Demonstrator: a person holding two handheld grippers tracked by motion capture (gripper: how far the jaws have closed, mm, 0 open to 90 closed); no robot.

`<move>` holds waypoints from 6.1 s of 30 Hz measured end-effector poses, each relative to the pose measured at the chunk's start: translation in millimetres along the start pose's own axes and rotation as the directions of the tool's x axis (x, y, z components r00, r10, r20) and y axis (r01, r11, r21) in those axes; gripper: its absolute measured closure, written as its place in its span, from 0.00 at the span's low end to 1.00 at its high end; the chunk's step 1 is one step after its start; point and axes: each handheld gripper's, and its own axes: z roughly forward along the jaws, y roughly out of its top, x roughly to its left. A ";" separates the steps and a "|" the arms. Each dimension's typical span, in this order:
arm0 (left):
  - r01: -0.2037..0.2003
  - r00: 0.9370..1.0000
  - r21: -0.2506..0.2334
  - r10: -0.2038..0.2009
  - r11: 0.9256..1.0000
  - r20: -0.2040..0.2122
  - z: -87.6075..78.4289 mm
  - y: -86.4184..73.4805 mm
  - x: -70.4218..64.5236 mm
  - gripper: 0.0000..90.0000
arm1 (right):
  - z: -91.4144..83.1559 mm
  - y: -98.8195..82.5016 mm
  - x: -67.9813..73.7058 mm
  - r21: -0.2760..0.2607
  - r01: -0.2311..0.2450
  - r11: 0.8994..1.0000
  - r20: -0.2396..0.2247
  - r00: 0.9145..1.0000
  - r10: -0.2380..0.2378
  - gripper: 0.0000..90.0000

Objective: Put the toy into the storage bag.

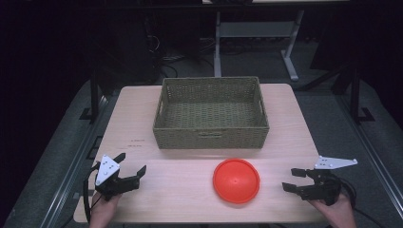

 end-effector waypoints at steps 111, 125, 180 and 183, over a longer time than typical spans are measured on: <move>-0.052 0.999 0.024 0.052 0.998 0.003 5.1 -1.8 -6.1 0.14 | 125.7 74.6 -2.0 0.443 0.031 0.896 -0.111 0.994 0.020 0.70; -0.047 0.999 0.013 0.047 0.999 0.001 4.6 -1.9 -6.2 0.14 | 108.3 86.0 4.1 0.351 0.028 0.936 -0.157 0.987 0.029 0.90; -0.059 0.998 0.011 0.059 0.998 0.005 5.7 -1.8 -5.2 0.14 | 55.3 278.4 20.8 0.084 -0.062 0.995 -0.098 0.993 0.070 0.91; -0.046 0.999 0.005 0.046 0.999 0.007 6.2 -2.0 -6.2 0.14 | 66.5 290.3 16.2 0.091 -0.079 0.993 -0.088 0.992 0.087 0.91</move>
